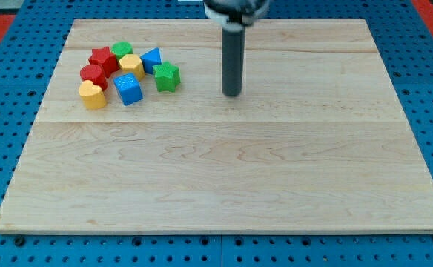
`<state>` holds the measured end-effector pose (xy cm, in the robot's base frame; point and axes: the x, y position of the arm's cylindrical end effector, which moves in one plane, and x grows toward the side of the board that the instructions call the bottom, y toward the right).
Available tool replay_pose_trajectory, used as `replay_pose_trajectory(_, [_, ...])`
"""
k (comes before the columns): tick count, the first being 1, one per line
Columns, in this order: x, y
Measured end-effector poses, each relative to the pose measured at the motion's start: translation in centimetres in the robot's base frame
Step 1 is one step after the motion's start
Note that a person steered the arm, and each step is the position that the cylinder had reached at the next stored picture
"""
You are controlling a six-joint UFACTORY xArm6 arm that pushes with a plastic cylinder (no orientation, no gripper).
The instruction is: Put the blue cube at the bottom center of the board
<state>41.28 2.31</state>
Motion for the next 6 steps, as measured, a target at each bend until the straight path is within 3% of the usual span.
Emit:
replay_pose_trajectory(1, [4.8, -4.4])
replay_pose_trajectory(3, [3.8, -22.8])
replay_pose_trajectory(4, [0.8, -25.4])
replay_pose_trajectory(5, [-1.4, -24.3])
replay_pose_trajectory(6, [-2.7, -19.8])
